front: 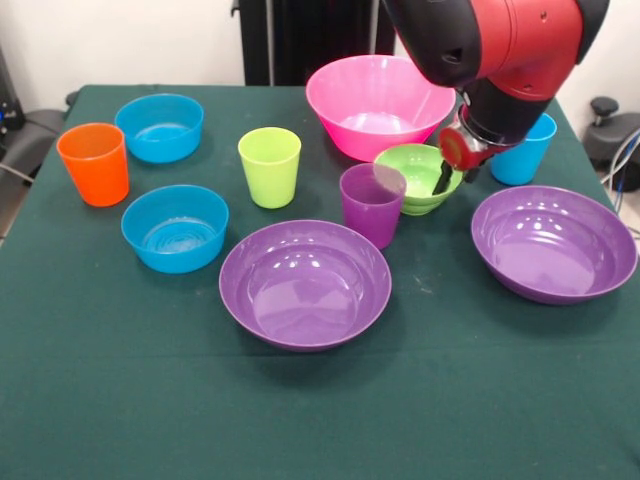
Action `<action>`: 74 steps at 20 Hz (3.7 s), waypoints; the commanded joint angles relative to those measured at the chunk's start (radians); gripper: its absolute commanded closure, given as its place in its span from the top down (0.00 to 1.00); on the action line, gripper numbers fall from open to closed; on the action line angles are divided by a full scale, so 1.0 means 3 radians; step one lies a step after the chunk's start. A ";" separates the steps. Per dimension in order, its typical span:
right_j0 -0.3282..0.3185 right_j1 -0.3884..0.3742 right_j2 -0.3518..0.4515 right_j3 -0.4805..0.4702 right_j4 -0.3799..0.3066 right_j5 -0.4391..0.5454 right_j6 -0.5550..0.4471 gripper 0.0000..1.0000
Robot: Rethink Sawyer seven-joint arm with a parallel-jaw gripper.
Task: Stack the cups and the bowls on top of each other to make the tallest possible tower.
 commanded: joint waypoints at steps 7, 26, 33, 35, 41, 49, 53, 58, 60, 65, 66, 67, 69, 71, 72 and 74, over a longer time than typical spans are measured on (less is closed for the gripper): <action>0.0076 0.0032 -0.0061 -0.0085 0.0125 0.0175 0.0207 0.00; -0.0027 -0.0457 0.0066 0.0448 0.0352 0.0129 0.0109 0.00; -0.0039 -0.0893 0.0147 0.0875 0.0617 0.0160 0.0080 0.00; -0.0037 -0.0999 0.0156 0.0943 0.0688 0.0208 0.0062 0.00; -0.0061 -0.1437 0.0179 0.1035 0.0736 0.0389 -0.0223 0.00; -0.0246 -0.1973 0.0359 0.0887 0.0455 0.0118 -0.0832 0.00; -0.0360 -0.2097 0.0429 0.0897 0.0365 0.0067 -0.0930 0.00; -0.0460 -0.2060 0.0519 0.0734 0.0232 0.0134 -0.1000 0.00; -0.0486 -0.2013 0.0536 0.0670 0.0118 0.0144 -0.0992 0.00; -0.0503 -0.1900 0.0533 0.0477 -0.0137 0.0210 -0.0954 0.00; -0.0508 -0.1884 0.0537 0.0466 -0.0164 0.0217 -0.0943 0.00; -0.0498 -0.1860 0.0524 0.0457 -0.0211 0.0223 -0.0904 0.00; -0.0514 -0.1839 0.0529 0.0473 -0.0273 0.0185 -0.0876 0.00; -0.0523 -0.1812 0.0516 0.0491 -0.0354 0.0155 -0.0829 0.00; -0.0523 -0.1802 0.0512 0.0488 -0.0383 0.0155 -0.0807 0.00; -0.0531 -0.1780 0.0520 0.0480 -0.0430 0.0150 -0.0780 0.00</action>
